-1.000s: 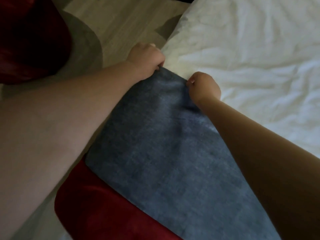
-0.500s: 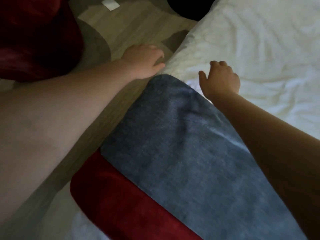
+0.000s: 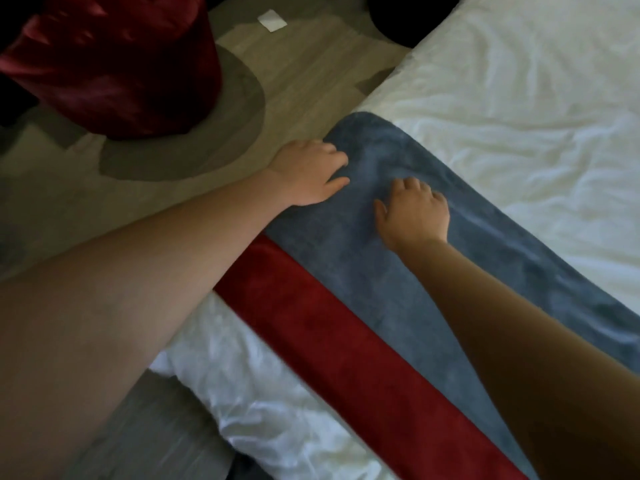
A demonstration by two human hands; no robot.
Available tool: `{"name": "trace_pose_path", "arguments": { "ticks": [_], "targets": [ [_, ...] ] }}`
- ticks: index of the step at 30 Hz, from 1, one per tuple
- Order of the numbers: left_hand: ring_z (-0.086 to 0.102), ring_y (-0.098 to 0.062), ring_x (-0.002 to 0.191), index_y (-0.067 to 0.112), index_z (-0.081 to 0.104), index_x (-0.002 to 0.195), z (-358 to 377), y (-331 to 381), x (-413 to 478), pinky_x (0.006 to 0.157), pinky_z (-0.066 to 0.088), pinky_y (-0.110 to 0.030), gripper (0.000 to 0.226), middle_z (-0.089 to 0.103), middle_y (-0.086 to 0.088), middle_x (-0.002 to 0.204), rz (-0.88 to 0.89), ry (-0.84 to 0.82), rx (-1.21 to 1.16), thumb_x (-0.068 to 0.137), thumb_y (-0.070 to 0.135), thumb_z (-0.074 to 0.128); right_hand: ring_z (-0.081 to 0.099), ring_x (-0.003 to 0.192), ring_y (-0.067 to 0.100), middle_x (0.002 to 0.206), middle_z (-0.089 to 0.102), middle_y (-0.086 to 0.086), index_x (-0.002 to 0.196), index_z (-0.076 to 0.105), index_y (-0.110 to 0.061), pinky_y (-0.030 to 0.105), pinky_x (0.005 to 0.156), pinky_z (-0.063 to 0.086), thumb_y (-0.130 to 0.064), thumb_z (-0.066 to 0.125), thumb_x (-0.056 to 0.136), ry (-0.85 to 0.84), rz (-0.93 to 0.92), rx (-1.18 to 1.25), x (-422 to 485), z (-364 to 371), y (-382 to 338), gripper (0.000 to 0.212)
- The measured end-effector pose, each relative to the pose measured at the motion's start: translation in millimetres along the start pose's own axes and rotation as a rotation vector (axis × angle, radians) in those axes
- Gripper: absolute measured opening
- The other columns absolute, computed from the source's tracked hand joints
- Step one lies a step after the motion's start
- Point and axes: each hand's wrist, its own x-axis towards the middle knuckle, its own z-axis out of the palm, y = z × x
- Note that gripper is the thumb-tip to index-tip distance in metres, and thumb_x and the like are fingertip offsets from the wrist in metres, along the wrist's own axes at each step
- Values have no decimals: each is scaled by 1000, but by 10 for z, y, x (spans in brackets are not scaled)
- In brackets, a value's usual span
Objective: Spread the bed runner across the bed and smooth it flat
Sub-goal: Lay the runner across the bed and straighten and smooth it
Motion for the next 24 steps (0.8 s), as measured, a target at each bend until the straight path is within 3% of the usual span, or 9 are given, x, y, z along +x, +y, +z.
{"name": "trace_pose_path", "arguments": {
  "ticks": [10, 16, 18, 20, 22, 24],
  "targets": [
    [56, -25, 108, 16, 59, 114, 448, 966, -1332, 87, 46, -42, 40, 61, -5, 113, 44, -57, -19, 92, 45, 44, 53, 109, 31, 115, 58, 11, 117, 52, -9, 40, 88, 39, -41, 43, 93, -51, 27, 139, -1399, 611, -240, 41],
    [44, -23, 129, 18, 58, 123, 855, 1281, -2095, 95, 47, -40, 44, 47, -7, 142, 92, -221, -61, 86, 40, 55, 53, 101, 27, 110, 55, 7, 106, 58, -12, 34, 68, 41, -37, 51, 87, -129, -77, 170, -2233, 998, -495, 32],
    [52, -25, 121, 15, 65, 112, 900, 1293, -2247, 88, 51, -41, 37, 56, -8, 132, 154, -186, -87, 82, 36, 61, 55, 94, 26, 103, 57, 5, 99, 60, -13, 33, 63, 39, -38, 55, 85, -122, -102, 201, -2422, 1067, -548, 29],
    [62, -23, 99, 15, 70, 93, 894, 1283, -2320, 69, 55, -38, 29, 66, -4, 107, 251, -157, -99, 78, 37, 61, 55, 92, 25, 99, 57, 3, 97, 59, -14, 32, 60, 36, -39, 55, 85, -111, -112, 240, -2522, 1107, -559, 28],
    [61, -17, 81, 18, 69, 84, 845, 1267, -2336, 58, 51, -33, 28, 64, 3, 87, 344, -210, -37, 77, 43, 59, 54, 93, 22, 100, 57, 1, 100, 58, -16, 31, 61, 37, -41, 52, 87, -129, -117, 285, -2563, 1117, -535, 29],
    [60, -16, 71, 20, 69, 79, 778, 1282, -2356, 52, 48, -30, 17, 62, 4, 76, 411, -223, 43, 74, 35, 67, 55, 93, 22, 100, 57, 1, 103, 57, -17, 30, 61, 38, -37, 55, 86, -160, -122, 315, -2597, 1109, -512, 26]
  ]
}}
